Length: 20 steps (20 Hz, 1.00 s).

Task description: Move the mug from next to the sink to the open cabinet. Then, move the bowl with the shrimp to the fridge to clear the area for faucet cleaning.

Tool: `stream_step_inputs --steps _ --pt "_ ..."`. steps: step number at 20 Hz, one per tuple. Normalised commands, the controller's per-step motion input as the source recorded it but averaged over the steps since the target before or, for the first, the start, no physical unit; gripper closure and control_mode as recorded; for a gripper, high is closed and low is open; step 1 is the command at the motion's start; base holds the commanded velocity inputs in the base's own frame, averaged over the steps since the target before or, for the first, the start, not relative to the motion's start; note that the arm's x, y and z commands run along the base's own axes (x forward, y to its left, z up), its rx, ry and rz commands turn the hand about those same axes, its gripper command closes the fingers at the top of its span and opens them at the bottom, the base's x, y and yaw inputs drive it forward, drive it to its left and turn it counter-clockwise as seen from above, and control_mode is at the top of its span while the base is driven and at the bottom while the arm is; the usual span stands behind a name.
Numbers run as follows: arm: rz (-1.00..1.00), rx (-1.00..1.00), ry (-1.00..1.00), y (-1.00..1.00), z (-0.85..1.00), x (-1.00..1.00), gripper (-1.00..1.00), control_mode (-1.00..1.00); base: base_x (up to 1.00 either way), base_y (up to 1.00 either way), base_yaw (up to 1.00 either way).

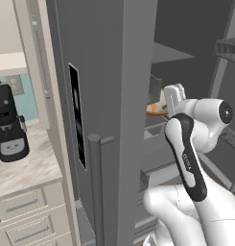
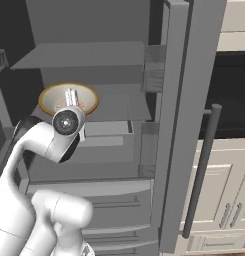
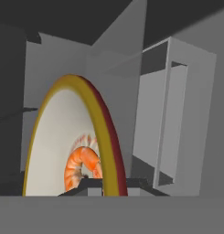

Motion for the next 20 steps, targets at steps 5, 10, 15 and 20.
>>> stream_step_inputs --steps 5,10,15,20 --pt "0.0 -0.01 0.16 -0.08 -0.04 0.82 1.0 -1.0 0.0 0.0 0.0" --pt "0.0 -0.03 0.1 0.08 -0.05 0.15 1.0 -1.0 0.0 0.0 0.0" --pt "0.0 -0.08 0.1 0.01 -0.41 0.36 1.0 -1.0 0.0 0.0 0.0" --pt "0.0 -0.08 0.02 0.0 -0.32 0.49 1.0 -1.0 0.0 0.0 0.0"
